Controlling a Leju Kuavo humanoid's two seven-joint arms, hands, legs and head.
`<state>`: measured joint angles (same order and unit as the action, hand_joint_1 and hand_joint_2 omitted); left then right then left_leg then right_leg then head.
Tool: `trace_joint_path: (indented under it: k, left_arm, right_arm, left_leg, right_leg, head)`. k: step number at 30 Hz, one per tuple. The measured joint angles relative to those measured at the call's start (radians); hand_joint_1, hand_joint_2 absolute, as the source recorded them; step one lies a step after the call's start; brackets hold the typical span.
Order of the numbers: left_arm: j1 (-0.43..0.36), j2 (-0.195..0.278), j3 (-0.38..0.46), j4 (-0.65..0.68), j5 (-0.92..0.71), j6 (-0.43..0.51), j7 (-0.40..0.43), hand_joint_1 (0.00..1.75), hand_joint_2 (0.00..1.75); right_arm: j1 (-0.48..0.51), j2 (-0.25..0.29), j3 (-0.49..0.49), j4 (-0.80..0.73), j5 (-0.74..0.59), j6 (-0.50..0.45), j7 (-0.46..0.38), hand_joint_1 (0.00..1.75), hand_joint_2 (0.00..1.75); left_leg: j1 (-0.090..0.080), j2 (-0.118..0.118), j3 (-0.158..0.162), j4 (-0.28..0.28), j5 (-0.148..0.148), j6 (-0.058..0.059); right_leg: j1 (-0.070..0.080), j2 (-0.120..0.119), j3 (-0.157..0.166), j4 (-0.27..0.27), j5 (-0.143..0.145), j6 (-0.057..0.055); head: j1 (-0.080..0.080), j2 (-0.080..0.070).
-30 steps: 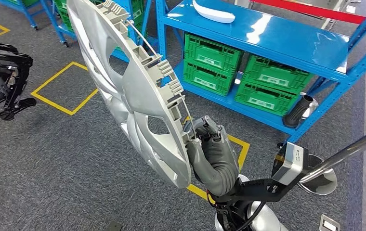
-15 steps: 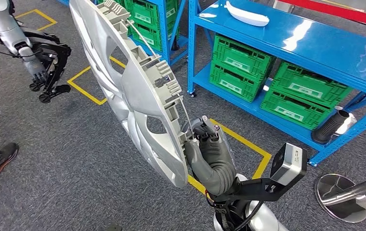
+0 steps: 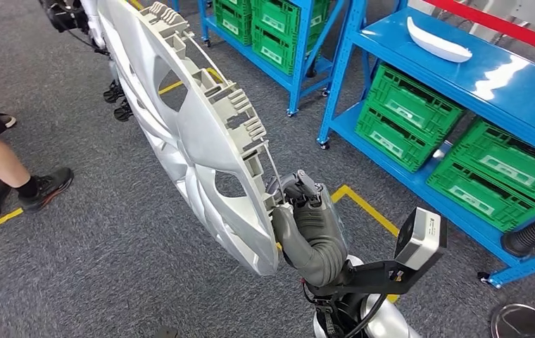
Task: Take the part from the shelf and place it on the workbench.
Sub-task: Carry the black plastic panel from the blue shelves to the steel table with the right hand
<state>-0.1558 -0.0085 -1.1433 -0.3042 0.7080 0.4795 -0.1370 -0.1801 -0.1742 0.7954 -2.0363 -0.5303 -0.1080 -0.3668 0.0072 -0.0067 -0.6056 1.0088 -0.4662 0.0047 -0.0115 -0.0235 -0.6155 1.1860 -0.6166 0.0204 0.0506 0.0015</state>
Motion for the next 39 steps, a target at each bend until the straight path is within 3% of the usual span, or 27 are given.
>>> trace_joint_path:
  k: [2, 3, 5, 7, 9, 11, 13, 15, 17, 18, 19, 20, 22, 24, 26, 28, 30, 32, 33, 34, 35, 37, 39]
  left_arm:
    - [-0.001, -0.001, 0.000, 0.000, 0.003, 0.000, 0.001, 0.00, 1.75]
    - [0.000, 0.000, 0.000, 0.000, 0.003, 0.000, 0.002, 0.00, 1.75]
    - [-0.001, 0.000, 0.000, 0.000, 0.004, 0.000, 0.002, 0.00, 1.75]
    - [-0.003, -0.001, 0.000, -0.001, 0.005, 0.000, 0.002, 0.00, 1.75]
    - [-0.003, -0.001, 0.000, -0.002, 0.006, 0.000, 0.002, 0.00, 1.75]
    - [0.001, -0.001, 0.000, -0.002, 0.007, 0.000, 0.002, 0.00, 1.75]
    - [0.004, 0.000, 0.000, -0.003, 0.009, 0.000, 0.002, 0.00, 1.75]
    - [0.002, 0.000, 0.000, -0.003, 0.009, 0.001, 0.002, 0.00, 1.75]
    - [0.001, 0.000, 0.000, -0.004, 0.009, 0.001, 0.002, 0.00, 1.75]
    - [0.003, 0.000, 0.000, -0.004, 0.010, 0.001, 0.002, 0.00, 1.75]
    - [0.004, 0.000, 0.000, -0.004, 0.010, 0.001, 0.002, 0.00, 1.75]
    - [0.005, 0.000, 0.000, -0.004, 0.010, 0.001, 0.002, 0.00, 1.75]
    - [0.004, 0.000, 0.000, -0.004, 0.010, 0.001, 0.002, 0.00, 1.75]
    - [0.003, 0.000, 0.000, -0.004, 0.010, 0.001, 0.001, 0.00, 1.75]
    - [0.008, 0.003, 0.000, -0.004, 0.011, 0.001, 0.000, 0.00, 1.75]
    - [0.011, 0.005, 0.000, -0.004, 0.011, 0.002, -0.001, 0.00, 1.75]
    - [0.011, 0.005, 0.000, -0.004, 0.011, 0.002, -0.002, 0.00, 1.75]
    - [0.010, 0.005, 0.000, -0.004, 0.012, 0.002, -0.002, 0.00, 1.75]
    - [0.010, 0.005, 0.000, -0.004, 0.012, 0.002, -0.002, 0.00, 1.75]
    - [0.011, 0.006, 0.000, -0.004, 0.013, 0.002, -0.002, 0.00, 1.75]
    - [0.011, 0.006, 0.000, -0.004, 0.014, 0.002, -0.002, 0.00, 1.75]
    - [0.010, 0.006, 0.000, -0.004, 0.014, 0.002, -0.002, 0.00, 1.75]
    - [0.009, 0.005, 0.000, -0.004, 0.015, 0.001, -0.004, 0.00, 1.75]
  right_arm:
    - [0.001, 0.000, 0.000, 0.001, 0.000, 0.000, 0.000, 1.75, 1.75]
    - [0.001, 0.000, 0.001, 0.001, 0.000, 0.000, 0.001, 1.75, 1.75]
    - [0.001, 0.000, 0.001, 0.001, 0.000, 0.000, 0.001, 1.75, 1.75]
    - [0.000, -0.001, 0.001, 0.001, 0.000, 0.000, 0.001, 1.75, 1.75]
    - [-0.001, -0.001, 0.001, 0.002, 0.000, 0.000, 0.001, 1.75, 1.75]
    - [-0.001, 0.000, 0.001, 0.002, 0.000, 0.000, 0.002, 1.75, 1.75]
    - [-0.002, 0.000, 0.001, 0.002, 0.000, 0.000, 0.001, 1.75, 1.75]
    - [-0.002, 0.001, 0.002, 0.002, 0.000, 0.000, 0.001, 1.75, 1.75]
    - [-0.002, 0.001, 0.002, 0.003, 0.000, 0.000, 0.002, 1.75, 1.75]
    - [-0.002, 0.001, 0.002, 0.003, 0.000, 0.000, 0.003, 1.75, 1.75]
    - [-0.002, 0.001, 0.003, 0.003, 0.000, 0.000, 0.005, 1.75, 1.75]
    - [-0.002, 0.001, 0.003, 0.003, 0.000, 0.000, 0.006, 1.75, 1.75]
    - [-0.002, 0.001, 0.003, 0.003, 0.000, 0.000, 0.008, 1.75, 1.75]
    - [-0.004, 0.001, 0.003, 0.003, 0.001, 0.000, 0.009, 1.75, 1.75]
    - [-0.005, 0.001, 0.003, 0.003, 0.003, 0.000, 0.010, 1.75, 1.75]
    - [-0.006, 0.001, 0.003, 0.003, 0.004, 0.000, 0.011, 1.75, 1.75]
    - [-0.006, 0.001, 0.003, 0.003, 0.004, 0.000, 0.012, 1.75, 1.75]
    - [-0.005, 0.001, 0.003, 0.003, 0.005, 0.000, 0.012, 1.75, 1.75]
    - [-0.004, 0.000, 0.003, 0.003, 0.005, 0.000, 0.012, 1.75, 1.75]
    - [-0.004, 0.000, 0.003, 0.003, 0.005, 0.000, 0.012, 1.75, 1.75]
    - [-0.004, 0.000, 0.003, 0.003, 0.005, 0.000, 0.012, 1.75, 1.75]
    - [-0.004, 0.000, 0.003, 0.003, 0.005, 0.000, 0.012, 1.75, 1.75]
    - [-0.005, 0.000, 0.003, 0.003, 0.005, 0.000, 0.012, 1.75, 1.75]
  left_leg:
    - [-0.003, -0.025, 0.000, 0.001, 0.000, 0.002]
    - [-0.004, -0.039, 0.000, 0.002, 0.000, 0.002]
    - [-0.004, -0.069, 0.001, 0.005, -0.001, 0.002]
    - [-0.003, -0.096, -0.005, 0.012, 0.000, -0.004]
    - [0.002, -0.119, -0.019, 0.016, 0.004, -0.015]
    - [0.007, -0.135, -0.026, 0.015, 0.008, -0.028]
    - [0.004, -0.097, -0.041, 0.045, -0.015, -0.039]
    - [0.003, -0.034, -0.090, 0.149, -0.070, -0.049]
    - [0.008, -0.011, -0.141, 0.258, -0.109, -0.057]
    - [0.010, -0.007, -0.146, 0.271, -0.105, -0.060]
    - [0.012, -0.003, -0.132, 0.246, -0.084, -0.061]
    - [0.013, 0.006, -0.099, 0.188, -0.051, -0.061]
    - [0.008, 0.043, -0.031, 0.064, -0.007, -0.054]
    - [0.000, 0.060, -0.008, 0.016, -0.003, -0.037]
    - [-0.001, 0.040, -0.012, 0.014, -0.002, -0.021]
    - [0.001, 0.022, -0.010, 0.010, -0.001, -0.008]
    - [0.002, 0.002, -0.008, 0.008, 0.000, 0.001]
    - [-0.001, -0.021, -0.008, 0.009, -0.001, 0.006]
    - [-0.003, -0.034, -0.008, 0.011, -0.002, 0.007]
    - [-0.005, -0.048, -0.007, 0.013, -0.003, 0.007]
    - [-0.006, -0.064, -0.007, 0.015, -0.004, 0.007]
    - [-0.005, -0.092, -0.009, 0.022, -0.007, 0.003]
    - [0.000, -0.115, -0.018, 0.026, -0.006, -0.006]
  right_leg:
    - [0.002, 0.019, -0.058, 0.111, -0.031, -0.002]
    - [0.002, 0.021, -0.066, 0.117, -0.017, -0.005]
    - [0.002, 0.040, -0.030, 0.017, 0.061, -0.012]
    - [-0.001, 0.094, 0.018, -0.104, 0.118, -0.019]
    - [0.000, 0.121, 0.033, -0.146, 0.123, -0.022]
    - [0.001, 0.097, 0.037, -0.156, 0.125, -0.027]
    - [-0.002, 0.067, 0.046, -0.168, 0.129, -0.036]
    - [-0.002, 0.034, 0.053, -0.173, 0.128, -0.043]
    - [-0.001, 0.001, 0.055, -0.172, 0.124, -0.045]
    - [-0.001, -0.014, 0.056, -0.171, 0.123, -0.044]
    - [-0.001, -0.028, 0.057, -0.171, 0.120, -0.042]
    - [-0.001, -0.040, 0.060, -0.170, 0.117, -0.039]
    - [0.002, -0.063, 0.066, -0.168, 0.110, -0.029]
    - [0.007, -0.081, 0.071, -0.168, 0.104, -0.018]
    - [0.006, -0.094, 0.075, -0.169, 0.099, -0.007]
    - [0.002, -0.065, 0.067, -0.142, 0.073, 0.001]
    - [-0.001, -0.007, 0.018, -0.034, 0.014, 0.002]
    - [0.001, 0.017, -0.050, 0.094, -0.030, -0.001]
    - [0.002, 0.020, -0.069, 0.119, -0.025, -0.003]
    - [0.003, 0.023, -0.070, 0.106, 0.000, -0.007]
    - [0.003, 0.031, -0.054, 0.056, 0.041, -0.011]
    - [0.002, 0.073, -0.007, -0.070, 0.112, -0.019]
    - [0.002, 0.103, 0.018, -0.134, 0.129, -0.021]
  head:
    - [0.004, 0.000]
    - [0.004, 0.000]
    - [0.005, 0.000]
    - [0.004, 0.000]
    - [0.004, 0.000]
    - [0.007, 0.000]
    - [0.001, 0.000]
    - [-0.006, 0.000]
    - [-0.008, 0.000]
    - [-0.008, 0.000]
    - [-0.008, 0.000]
    - [-0.008, 0.000]
    - [-0.008, 0.000]
    - [-0.008, 0.000]
    - [-0.007, 0.000]
    - [-0.005, 0.000]
    - [0.000, 0.000]
    - [0.005, 0.000]
    - [0.005, 0.000]
    - [0.005, 0.000]
    - [0.005, 0.000]
    - [0.003, 0.000]
    - [0.002, 0.000]
